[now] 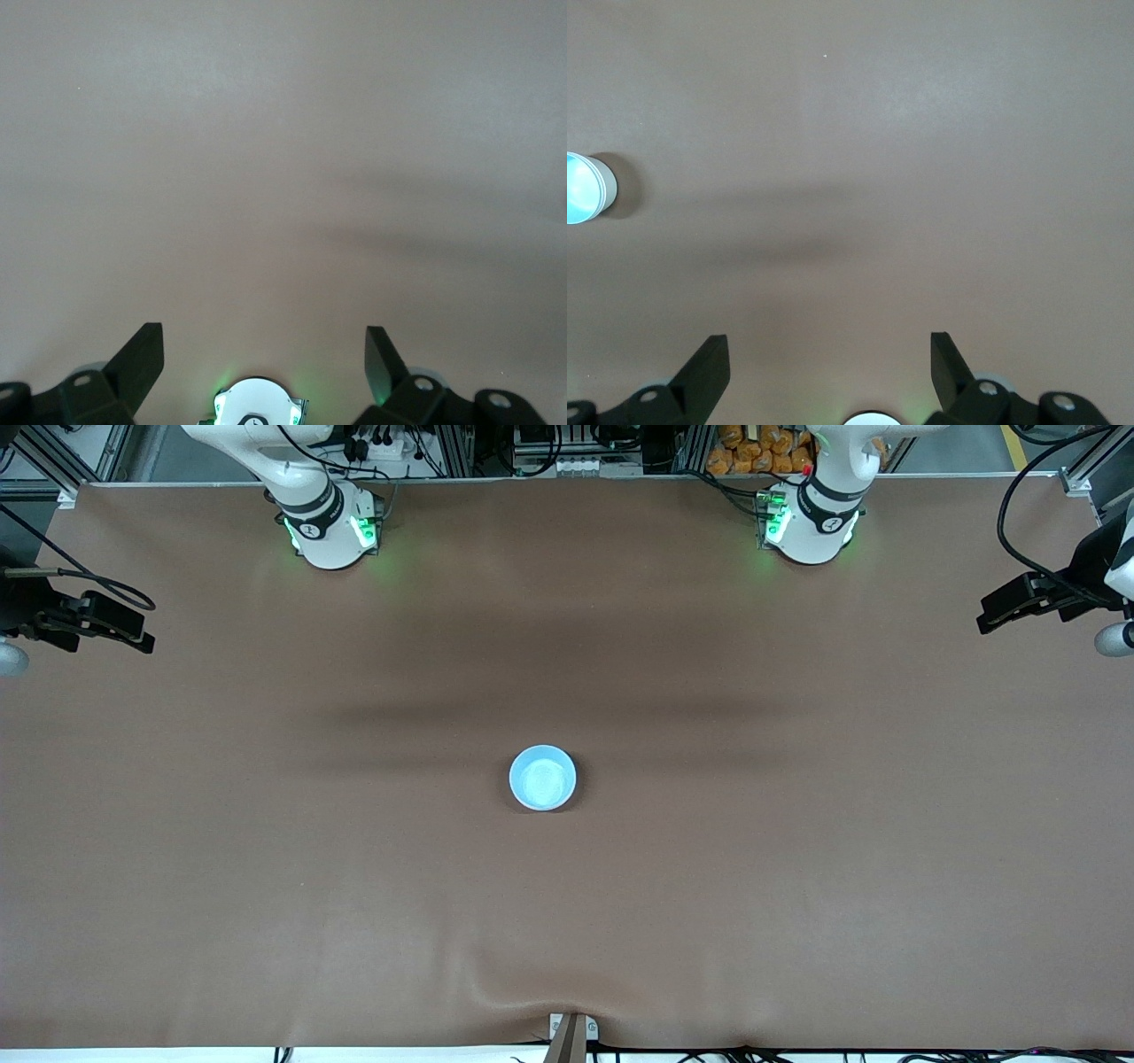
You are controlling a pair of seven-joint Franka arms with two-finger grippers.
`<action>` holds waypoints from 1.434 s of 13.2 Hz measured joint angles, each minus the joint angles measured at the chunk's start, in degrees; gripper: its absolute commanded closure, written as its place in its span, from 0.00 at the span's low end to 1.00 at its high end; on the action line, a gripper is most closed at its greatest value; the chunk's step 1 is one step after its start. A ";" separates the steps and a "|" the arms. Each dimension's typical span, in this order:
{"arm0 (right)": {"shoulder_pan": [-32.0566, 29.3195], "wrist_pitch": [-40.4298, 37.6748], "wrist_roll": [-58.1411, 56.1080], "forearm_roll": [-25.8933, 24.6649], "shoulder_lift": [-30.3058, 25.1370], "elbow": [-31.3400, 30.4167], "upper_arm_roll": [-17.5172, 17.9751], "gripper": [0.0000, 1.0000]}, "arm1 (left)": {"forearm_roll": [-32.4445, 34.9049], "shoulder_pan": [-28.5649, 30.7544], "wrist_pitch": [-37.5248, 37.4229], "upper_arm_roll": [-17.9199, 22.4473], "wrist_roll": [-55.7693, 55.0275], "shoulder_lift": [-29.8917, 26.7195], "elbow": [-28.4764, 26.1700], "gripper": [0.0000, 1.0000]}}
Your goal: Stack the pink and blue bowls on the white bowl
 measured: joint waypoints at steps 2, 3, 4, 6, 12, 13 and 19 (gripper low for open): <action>0.00 -0.05 0.00 0.00 0.00 0.00 -0.01 0.00 | 0.00 -0.04 -0.52 -0.02 0.00 -0.21 0.00 0.00; 0.00 -0.07 0.00 0.00 0.00 0.00 -0.03 0.00 | 0.00 -0.08 -0.69 -0.02 0.00 -0.35 0.00 0.00; 0.00 -0.09 0.00 0.00 0.00 0.00 -0.05 0.00 | 0.00 -0.10 -0.81 -0.03 0.00 -0.52 0.00 0.00; 0.00 -0.10 0.00 0.00 0.00 0.00 -0.08 0.00 | 0.00 -0.10 -0.92 -0.03 0.00 -0.82 0.00 0.00; 0.00 -0.11 0.00 0.00 0.00 0.00 -0.12 0.00 | 0.00 -0.10 -0.98 -0.03 0.00 -1.71 0.00 0.00; 0.00 -0.13 0.00 0.00 0.00 0.00 -0.12 0.00 | -0.32 -0.10 -0.98 -0.01 0.00 -1.73 0.00 0.00; 0.00 -0.19 0.00 0.00 0.01 0.00 -0.13 0.00 | -2.70 0.00 -0.98 0.21 0.00 -1.73 0.00 0.00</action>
